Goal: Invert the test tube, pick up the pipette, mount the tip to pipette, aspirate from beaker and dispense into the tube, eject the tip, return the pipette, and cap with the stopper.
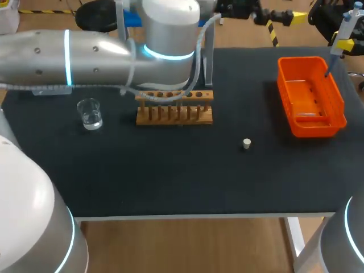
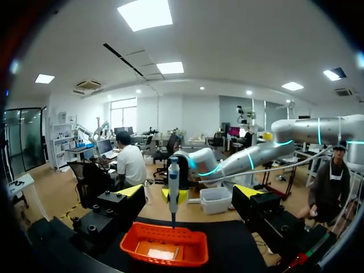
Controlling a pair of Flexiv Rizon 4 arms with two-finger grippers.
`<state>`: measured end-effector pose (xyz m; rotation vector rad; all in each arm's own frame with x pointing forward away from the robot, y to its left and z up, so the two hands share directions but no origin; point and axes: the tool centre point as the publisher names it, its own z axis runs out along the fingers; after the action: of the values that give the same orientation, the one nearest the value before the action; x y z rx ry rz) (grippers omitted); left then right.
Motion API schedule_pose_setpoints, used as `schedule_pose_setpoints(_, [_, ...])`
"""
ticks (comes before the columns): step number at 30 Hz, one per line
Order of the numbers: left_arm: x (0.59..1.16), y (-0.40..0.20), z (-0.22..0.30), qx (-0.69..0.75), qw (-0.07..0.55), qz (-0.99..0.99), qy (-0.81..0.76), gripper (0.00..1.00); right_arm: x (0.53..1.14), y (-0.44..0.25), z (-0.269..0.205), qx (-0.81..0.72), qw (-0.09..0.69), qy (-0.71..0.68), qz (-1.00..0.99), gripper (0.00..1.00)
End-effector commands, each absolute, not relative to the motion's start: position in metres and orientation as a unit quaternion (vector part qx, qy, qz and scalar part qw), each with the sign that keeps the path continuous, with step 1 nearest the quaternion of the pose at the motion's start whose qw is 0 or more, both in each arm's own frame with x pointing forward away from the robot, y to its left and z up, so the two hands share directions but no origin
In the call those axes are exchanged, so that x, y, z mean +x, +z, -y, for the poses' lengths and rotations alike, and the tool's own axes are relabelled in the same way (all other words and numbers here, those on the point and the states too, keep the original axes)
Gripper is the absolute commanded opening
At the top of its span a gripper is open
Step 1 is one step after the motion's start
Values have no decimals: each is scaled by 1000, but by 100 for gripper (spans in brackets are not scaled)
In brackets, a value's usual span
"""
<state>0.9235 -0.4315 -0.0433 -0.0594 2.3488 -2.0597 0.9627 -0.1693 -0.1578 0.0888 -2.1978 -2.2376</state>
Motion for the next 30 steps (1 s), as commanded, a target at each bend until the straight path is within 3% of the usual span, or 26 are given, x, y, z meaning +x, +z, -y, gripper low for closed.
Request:
schedule_pose_setpoints(1, [908,-60,392,-32,22,-732,-680,100,962,-157,169,27,1,-712,701,0])
schedule_pose_setpoints(20, [881,-124,310,-31,51,-707,-704,100,962,-157,169,27,1,-712,701,0])
schedule_pose_setpoints(30, [874,-145,278,-50,35,-702,-709,100,962,-157,169,27,1,-712,701,0])
